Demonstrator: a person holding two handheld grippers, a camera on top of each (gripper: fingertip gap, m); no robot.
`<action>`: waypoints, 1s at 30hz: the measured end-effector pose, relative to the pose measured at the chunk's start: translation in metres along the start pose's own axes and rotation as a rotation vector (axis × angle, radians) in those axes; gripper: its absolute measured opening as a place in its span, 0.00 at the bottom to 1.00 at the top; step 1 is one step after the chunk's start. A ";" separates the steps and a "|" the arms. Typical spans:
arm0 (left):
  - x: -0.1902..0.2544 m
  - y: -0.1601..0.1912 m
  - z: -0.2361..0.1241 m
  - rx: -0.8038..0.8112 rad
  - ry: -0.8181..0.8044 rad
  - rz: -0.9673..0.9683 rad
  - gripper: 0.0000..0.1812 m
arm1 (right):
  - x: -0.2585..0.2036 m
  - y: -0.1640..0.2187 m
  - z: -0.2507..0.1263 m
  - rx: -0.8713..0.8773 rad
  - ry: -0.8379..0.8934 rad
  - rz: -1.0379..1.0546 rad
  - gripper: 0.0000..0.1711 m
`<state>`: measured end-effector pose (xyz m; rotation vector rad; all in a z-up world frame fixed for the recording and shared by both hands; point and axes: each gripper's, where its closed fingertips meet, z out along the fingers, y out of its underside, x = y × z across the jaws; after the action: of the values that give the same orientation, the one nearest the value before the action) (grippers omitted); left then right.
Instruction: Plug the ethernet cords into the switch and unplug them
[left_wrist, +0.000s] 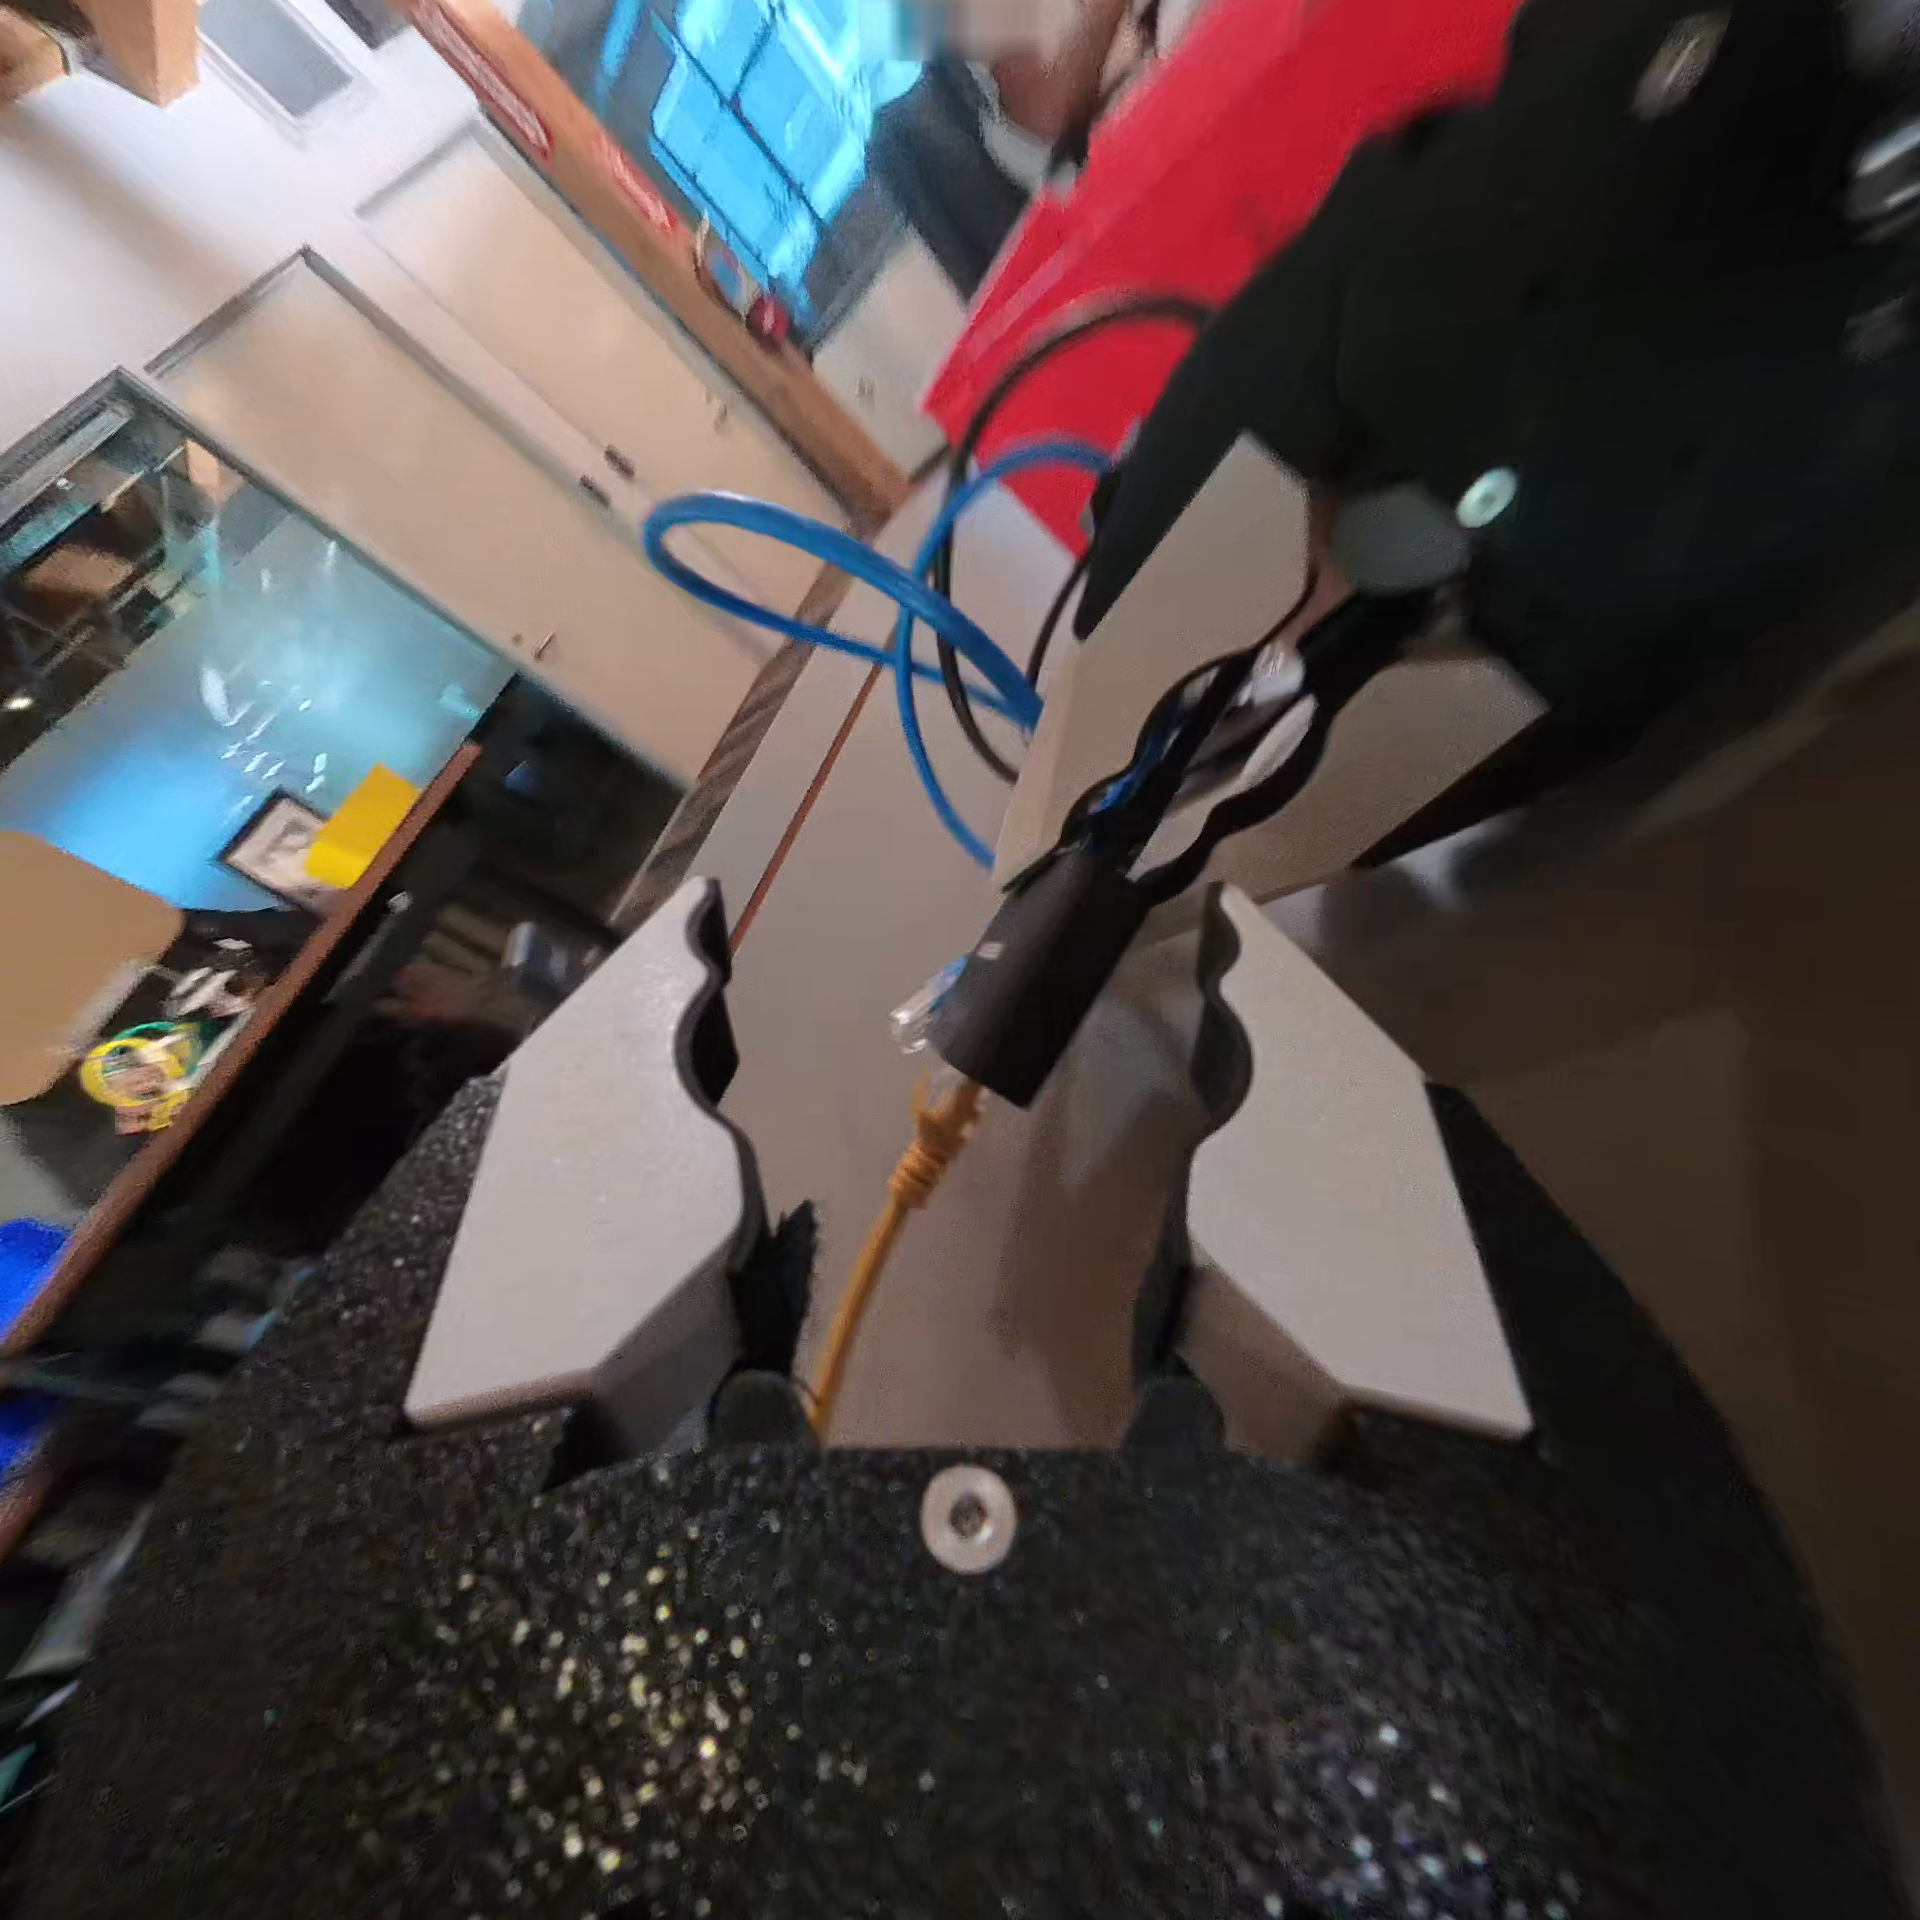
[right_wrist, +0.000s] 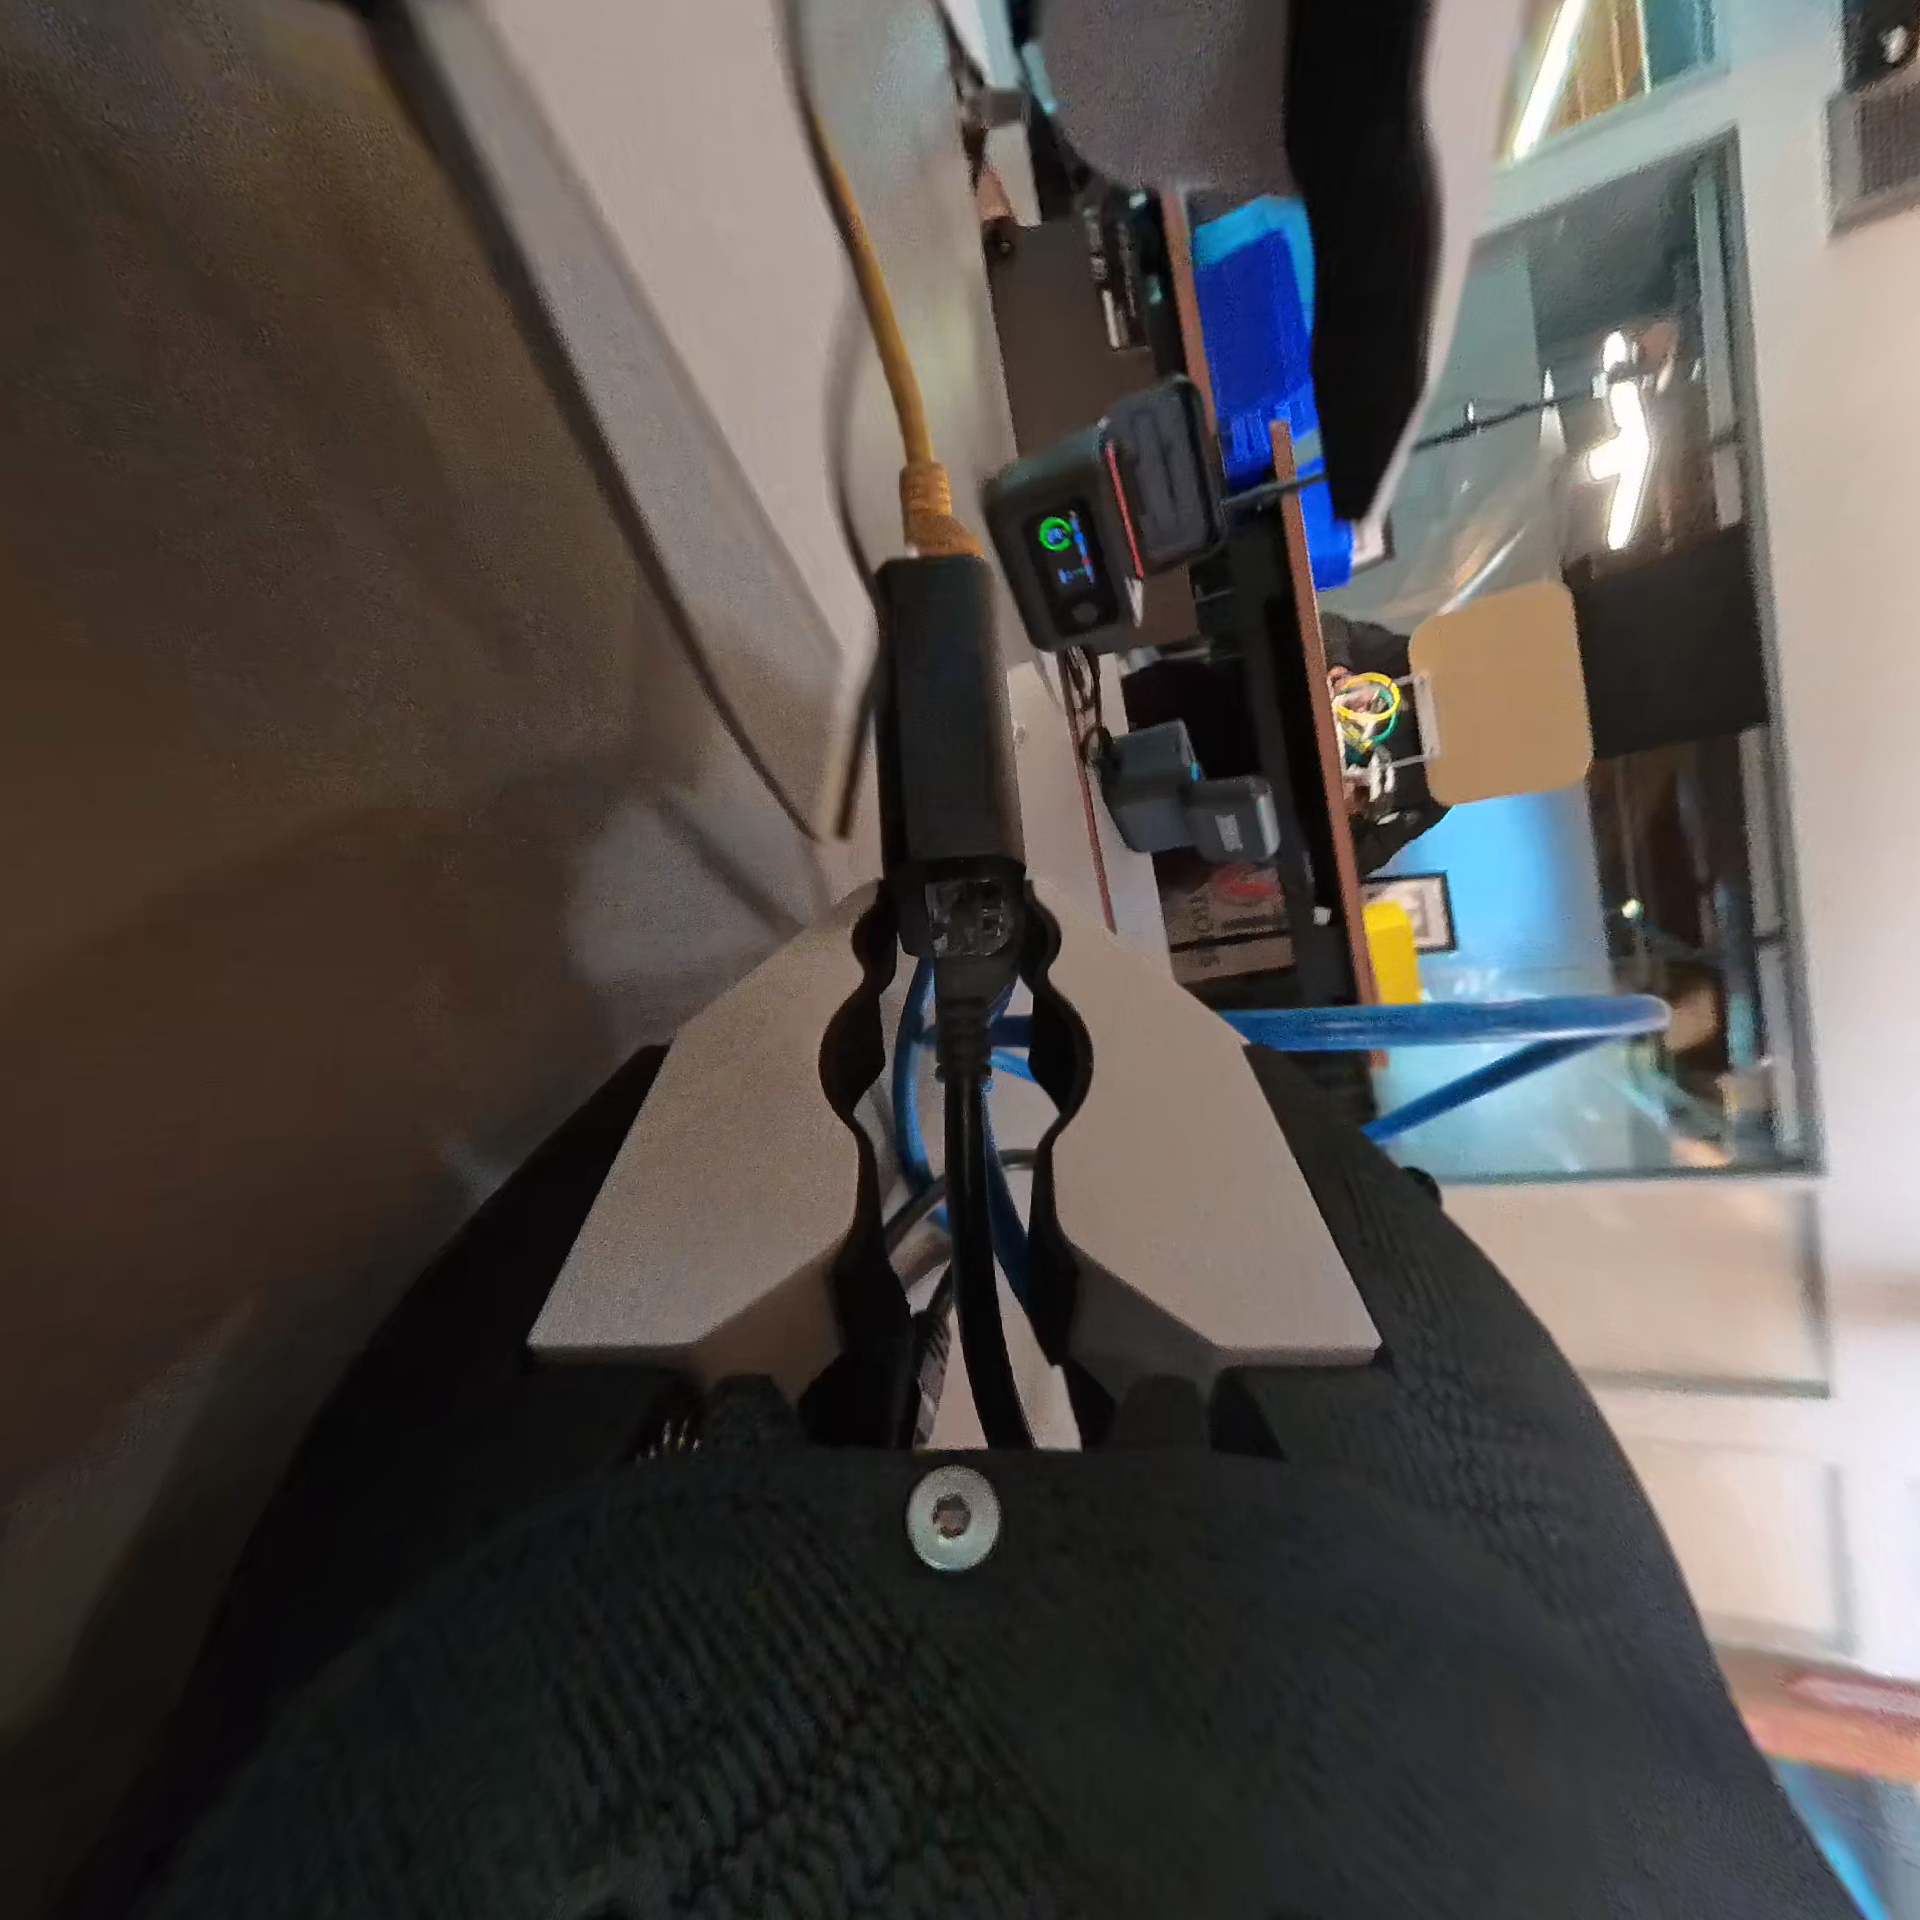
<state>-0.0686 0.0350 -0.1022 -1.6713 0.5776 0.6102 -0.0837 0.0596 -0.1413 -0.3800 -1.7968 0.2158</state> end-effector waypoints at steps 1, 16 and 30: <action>-0.002 -0.007 -0.005 0.049 0.011 -0.045 0.52 | 0.006 0.003 0.000 0.003 0.005 0.054 0.13; 0.007 -0.022 -0.006 0.120 0.017 -0.072 0.43 | 0.210 0.013 -0.058 0.212 -0.277 0.882 0.12; -0.006 -0.003 -0.003 0.061 -0.022 -0.152 0.41 | 0.453 0.011 -0.159 0.288 -0.090 0.773 0.12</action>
<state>-0.0708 0.0325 -0.0954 -1.6321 0.4445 0.4953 -0.0291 0.2276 0.3057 -0.8526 -1.5970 1.0306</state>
